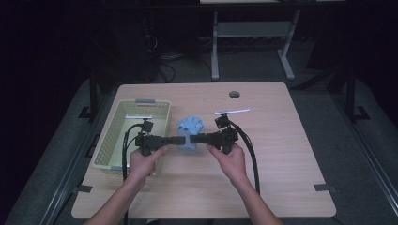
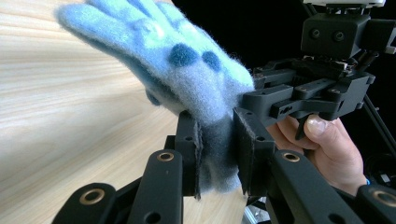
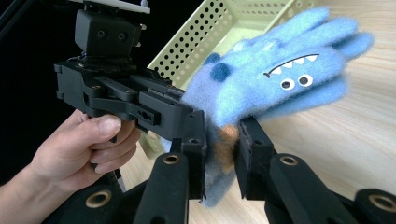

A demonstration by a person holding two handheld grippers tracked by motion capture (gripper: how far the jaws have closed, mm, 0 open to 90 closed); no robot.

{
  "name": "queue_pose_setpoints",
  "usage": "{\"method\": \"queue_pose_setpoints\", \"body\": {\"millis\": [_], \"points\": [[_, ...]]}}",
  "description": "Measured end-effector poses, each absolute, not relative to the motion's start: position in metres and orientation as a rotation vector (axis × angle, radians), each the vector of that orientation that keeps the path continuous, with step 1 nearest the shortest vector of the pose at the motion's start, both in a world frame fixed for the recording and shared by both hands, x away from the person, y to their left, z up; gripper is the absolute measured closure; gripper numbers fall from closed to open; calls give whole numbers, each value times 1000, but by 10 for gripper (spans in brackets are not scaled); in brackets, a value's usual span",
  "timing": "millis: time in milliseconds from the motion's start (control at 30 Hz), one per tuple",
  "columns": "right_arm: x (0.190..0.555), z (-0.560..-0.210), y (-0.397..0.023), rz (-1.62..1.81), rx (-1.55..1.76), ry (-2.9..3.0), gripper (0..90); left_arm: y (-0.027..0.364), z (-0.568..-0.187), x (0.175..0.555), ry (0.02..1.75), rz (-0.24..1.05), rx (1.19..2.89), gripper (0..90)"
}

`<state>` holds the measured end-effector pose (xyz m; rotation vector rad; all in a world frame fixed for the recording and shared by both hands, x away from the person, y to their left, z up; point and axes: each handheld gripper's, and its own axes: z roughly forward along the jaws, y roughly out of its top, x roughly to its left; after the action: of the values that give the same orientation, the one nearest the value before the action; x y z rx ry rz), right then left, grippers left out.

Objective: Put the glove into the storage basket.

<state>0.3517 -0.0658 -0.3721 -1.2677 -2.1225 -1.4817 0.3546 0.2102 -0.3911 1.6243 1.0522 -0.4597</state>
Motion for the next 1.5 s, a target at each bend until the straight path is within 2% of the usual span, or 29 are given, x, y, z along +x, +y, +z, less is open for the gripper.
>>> {"method": "queue_pose_setpoints", "body": {"millis": [1500], "points": [[389, -360, 44, -1437, -1097, -2178, 755, 316, -371, 359, 1149, -353, 1619, 734]]}}
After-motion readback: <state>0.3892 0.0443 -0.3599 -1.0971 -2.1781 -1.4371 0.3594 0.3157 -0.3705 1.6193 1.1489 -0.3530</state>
